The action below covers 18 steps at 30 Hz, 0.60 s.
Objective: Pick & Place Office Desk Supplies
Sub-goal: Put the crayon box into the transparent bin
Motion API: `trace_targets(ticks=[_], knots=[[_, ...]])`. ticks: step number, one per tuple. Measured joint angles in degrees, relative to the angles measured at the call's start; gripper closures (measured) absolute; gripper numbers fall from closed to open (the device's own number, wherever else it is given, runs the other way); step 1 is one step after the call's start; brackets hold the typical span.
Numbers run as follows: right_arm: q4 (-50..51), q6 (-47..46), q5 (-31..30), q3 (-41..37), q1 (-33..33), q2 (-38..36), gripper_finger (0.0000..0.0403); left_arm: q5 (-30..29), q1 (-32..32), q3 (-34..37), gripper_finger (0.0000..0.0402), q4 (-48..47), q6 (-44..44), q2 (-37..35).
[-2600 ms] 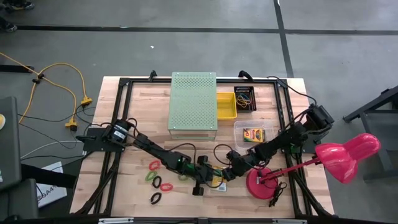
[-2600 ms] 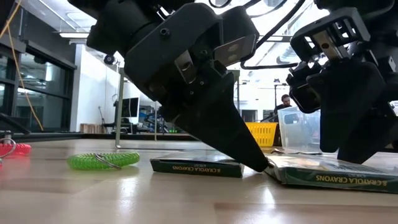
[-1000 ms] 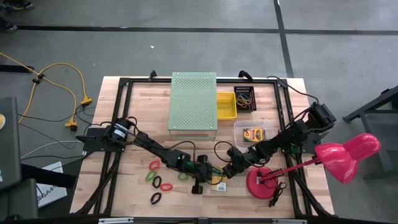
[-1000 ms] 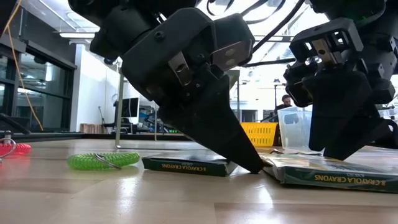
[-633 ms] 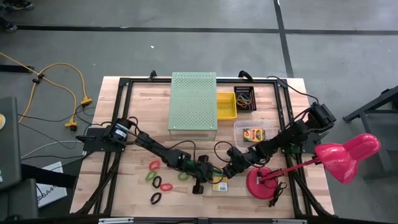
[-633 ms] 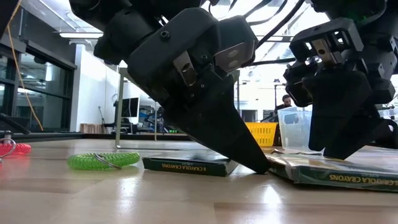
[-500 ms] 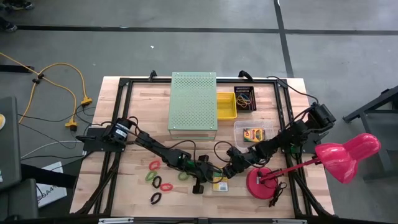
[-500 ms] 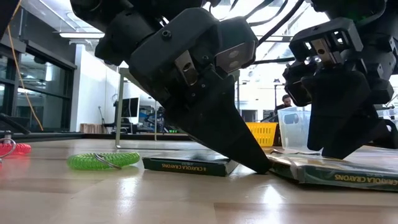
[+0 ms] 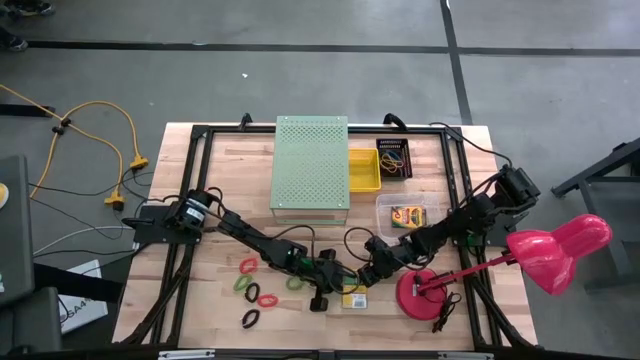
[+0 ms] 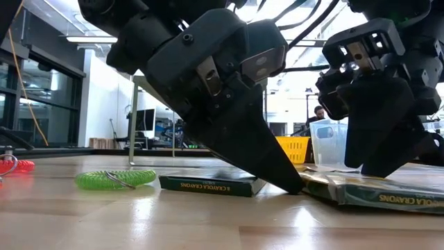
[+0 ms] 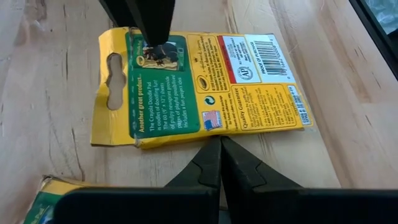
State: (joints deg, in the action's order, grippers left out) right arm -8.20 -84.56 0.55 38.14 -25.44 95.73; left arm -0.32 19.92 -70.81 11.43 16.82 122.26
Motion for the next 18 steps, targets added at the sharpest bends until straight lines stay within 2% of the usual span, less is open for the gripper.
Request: trace_targets(ticks=[8,18], knots=[[0.69,-2.16,0.63,0.12,-1.14,0.40,0.0274,-0.02,-0.02,-0.01,0.0401,1.21,0.07,0.33],[-2.57,0.00,0.58,-0.06,-1.22,1.24,0.0274,0.02,-0.20,-0.01,0.0401,1.30,0.09,0.37]])
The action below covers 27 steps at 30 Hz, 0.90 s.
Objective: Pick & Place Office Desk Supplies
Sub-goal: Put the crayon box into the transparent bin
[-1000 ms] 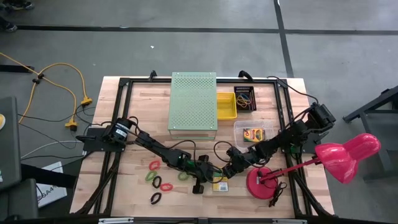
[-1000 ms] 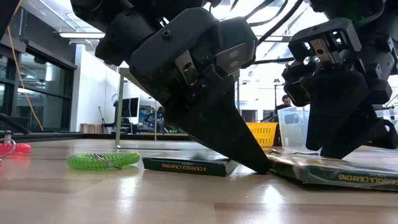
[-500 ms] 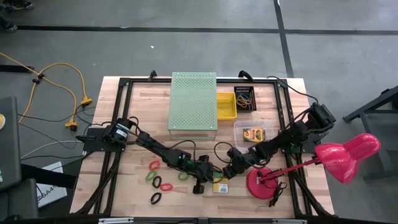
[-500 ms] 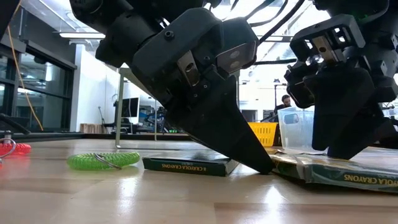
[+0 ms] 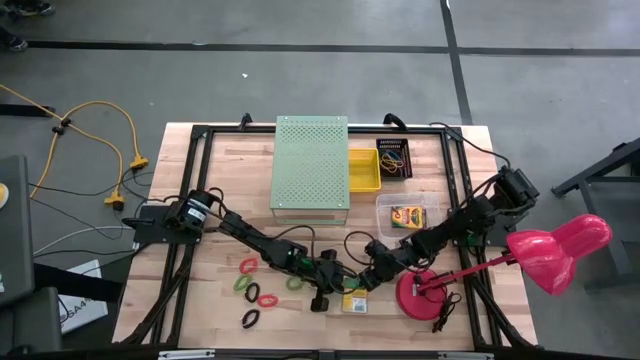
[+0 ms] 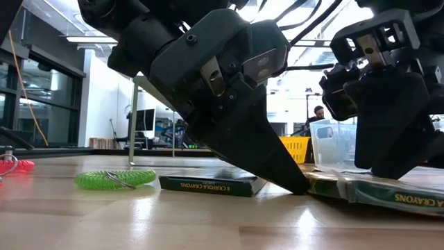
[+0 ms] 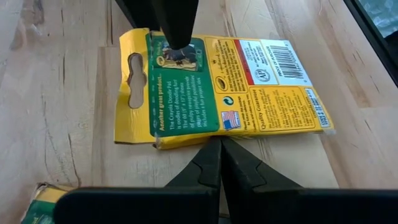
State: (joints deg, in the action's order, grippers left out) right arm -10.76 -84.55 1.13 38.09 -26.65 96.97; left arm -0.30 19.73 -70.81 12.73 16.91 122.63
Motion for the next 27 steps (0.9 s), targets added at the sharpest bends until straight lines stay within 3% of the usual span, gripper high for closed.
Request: trace_targets(ticks=[9,27], knots=[[5.63,-1.14,1.35,0.44,0.09,-0.11,0.0274,-0.04,-0.05,-0.14,0.0401,-3.77,1.29,-0.04],[6.54,-2.37,3.50,0.26,0.07,-0.09,0.0274,0.42,-0.15,-0.16,0.0401,-7.94,3.25,-1.13]])
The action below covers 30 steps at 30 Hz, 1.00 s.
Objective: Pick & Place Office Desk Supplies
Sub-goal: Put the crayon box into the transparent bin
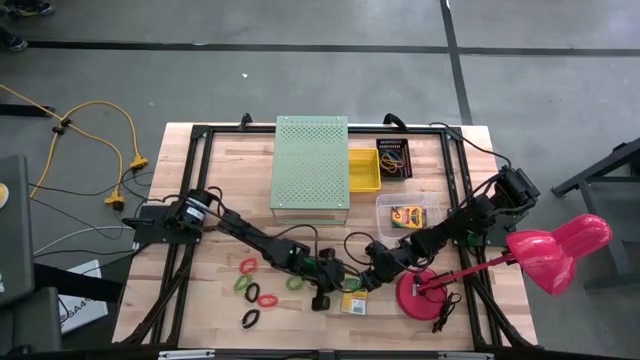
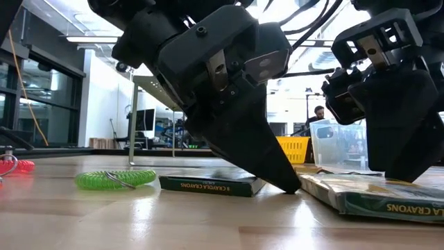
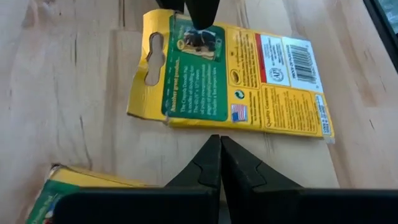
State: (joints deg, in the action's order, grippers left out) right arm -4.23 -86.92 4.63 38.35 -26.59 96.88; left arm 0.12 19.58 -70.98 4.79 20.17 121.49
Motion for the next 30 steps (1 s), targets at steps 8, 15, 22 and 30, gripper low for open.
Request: trace_targets(ticks=[8,15,22,30], knots=[[0.23,1.05,-1.07,-0.04,-0.07,0.02,0.0274,-1.67,1.29,0.54,0.0401,-8.88,-2.52,-6.80],[-0.57,1.67,-1.70,-0.09,-0.11,0.04,0.0274,-3.63,7.27,0.48,0.0401,-1.08,-7.06,-6.67],[-1.09,1.87,-2.32,-0.15,-0.11,0.05,0.0274,-6.62,10.62,0.28,0.0401,10.62,-12.65,-6.20],[-2.07,2.57,-3.68,-0.17,-0.01,0.07,0.0274,-3.31,9.83,0.25,0.0401,16.91,-9.96,-2.11]])
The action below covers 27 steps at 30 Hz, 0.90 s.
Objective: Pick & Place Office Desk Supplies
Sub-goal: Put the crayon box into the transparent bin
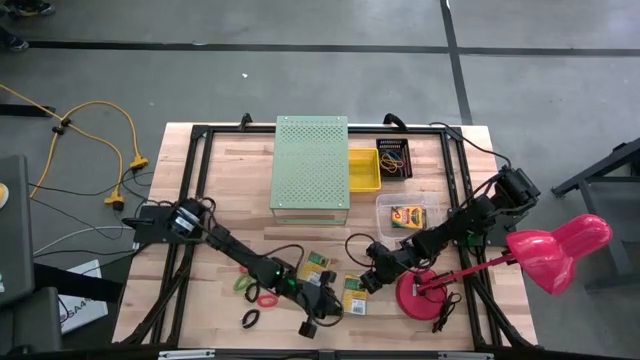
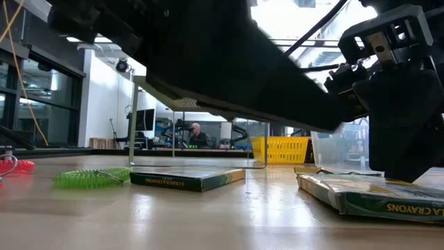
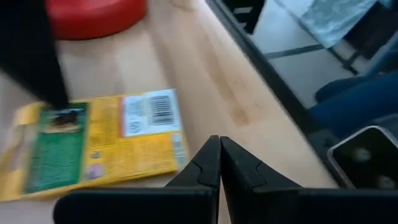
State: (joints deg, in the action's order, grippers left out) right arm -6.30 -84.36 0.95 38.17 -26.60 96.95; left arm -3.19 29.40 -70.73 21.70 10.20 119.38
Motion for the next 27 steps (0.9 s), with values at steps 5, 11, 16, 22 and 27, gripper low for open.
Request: trace_targets(ticks=[5,11,16,22,27], knots=[[-0.12,0.06,-0.54,0.00,-0.01,0.02,0.0274,1.45,-0.03,-0.01,0.0401,2.19,0.97,1.95],[-0.47,0.13,-0.93,0.02,0.06,0.07,0.0274,1.82,-0.11,-0.12,0.0401,2.77,1.39,1.92],[-1.74,0.16,-2.52,0.00,0.08,0.13,0.0274,4.85,-0.58,-0.15,0.0401,3.85,3.18,4.16],[-2.12,0.17,-3.83,0.00,0.09,0.15,0.0274,4.97,-1.00,-0.14,0.0401,4.86,2.83,4.32],[-2.24,0.17,-4.31,0.00,0.12,0.13,0.0274,6.06,-1.70,-0.14,0.0401,5.55,2.27,4.32]])
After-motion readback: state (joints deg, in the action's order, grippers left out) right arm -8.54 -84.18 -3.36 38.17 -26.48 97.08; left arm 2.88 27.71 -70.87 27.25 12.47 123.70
